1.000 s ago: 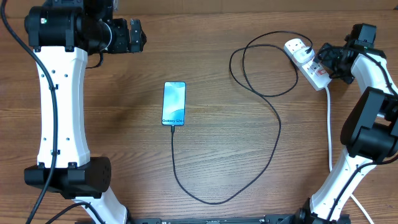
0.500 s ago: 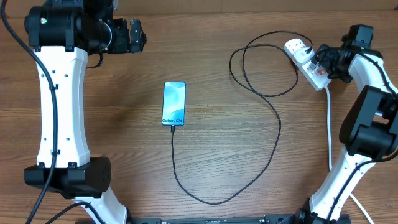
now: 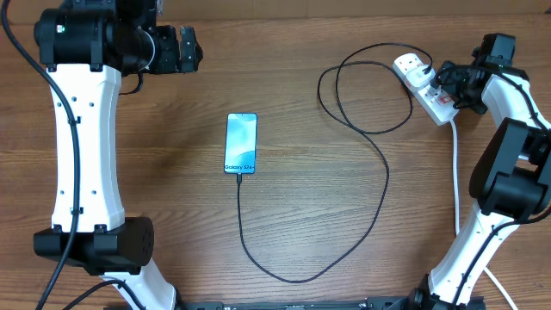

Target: Plug charger to phone and switch on socket

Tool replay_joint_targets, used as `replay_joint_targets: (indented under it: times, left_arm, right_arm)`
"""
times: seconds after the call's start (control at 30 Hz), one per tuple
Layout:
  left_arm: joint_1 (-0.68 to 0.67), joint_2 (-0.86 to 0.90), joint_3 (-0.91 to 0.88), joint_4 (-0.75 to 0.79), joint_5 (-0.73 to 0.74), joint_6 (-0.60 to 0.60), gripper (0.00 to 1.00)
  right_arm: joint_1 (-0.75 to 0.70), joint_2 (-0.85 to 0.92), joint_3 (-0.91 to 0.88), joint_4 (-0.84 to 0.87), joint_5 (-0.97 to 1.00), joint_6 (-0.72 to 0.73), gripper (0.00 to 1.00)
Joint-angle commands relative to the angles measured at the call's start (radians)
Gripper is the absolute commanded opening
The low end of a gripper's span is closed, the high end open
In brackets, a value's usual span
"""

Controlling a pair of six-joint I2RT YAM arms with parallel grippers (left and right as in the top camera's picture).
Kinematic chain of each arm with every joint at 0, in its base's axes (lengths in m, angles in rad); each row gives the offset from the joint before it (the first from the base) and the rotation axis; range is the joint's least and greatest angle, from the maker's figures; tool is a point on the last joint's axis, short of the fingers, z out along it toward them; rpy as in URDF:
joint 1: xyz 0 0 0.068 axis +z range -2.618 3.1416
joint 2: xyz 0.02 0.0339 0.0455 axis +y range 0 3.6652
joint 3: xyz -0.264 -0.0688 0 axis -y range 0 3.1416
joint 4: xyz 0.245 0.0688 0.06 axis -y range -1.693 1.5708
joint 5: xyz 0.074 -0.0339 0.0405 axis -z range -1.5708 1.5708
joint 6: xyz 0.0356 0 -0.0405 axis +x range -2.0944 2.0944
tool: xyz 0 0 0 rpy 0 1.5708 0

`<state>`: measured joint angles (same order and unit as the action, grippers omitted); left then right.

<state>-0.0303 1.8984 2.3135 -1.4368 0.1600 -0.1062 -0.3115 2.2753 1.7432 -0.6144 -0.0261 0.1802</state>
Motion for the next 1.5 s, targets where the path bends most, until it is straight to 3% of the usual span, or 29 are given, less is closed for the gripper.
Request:
replay_joint_targets:
  times: [0.0, 0.9, 1.17, 1.47]
  left_arm:
    - [0.004, -0.005, 0.016, 0.001, -0.007, -0.006, 1.00]
    - [0.004, -0.005, 0.016, 0.001, -0.007, -0.006, 1.00]
    - [0.003, -0.005, 0.016, 0.001, -0.007, -0.006, 1.00]
    - [0.004, -0.005, 0.016, 0.001, -0.007, -0.006, 1.00]
  right_arm:
    - [0.032, 0.026, 0.010, -0.020, -0.028, -0.030, 1.00]
    - [0.060, 0.027, -0.018, -0.074, -0.013, -0.031, 1.00]
    - [0.022, -0.078, 0.136, -0.236, 0.010, -0.029, 1.00]
    - [0.056, -0.356, 0.229, -0.579, -0.094, -0.029, 1.00]
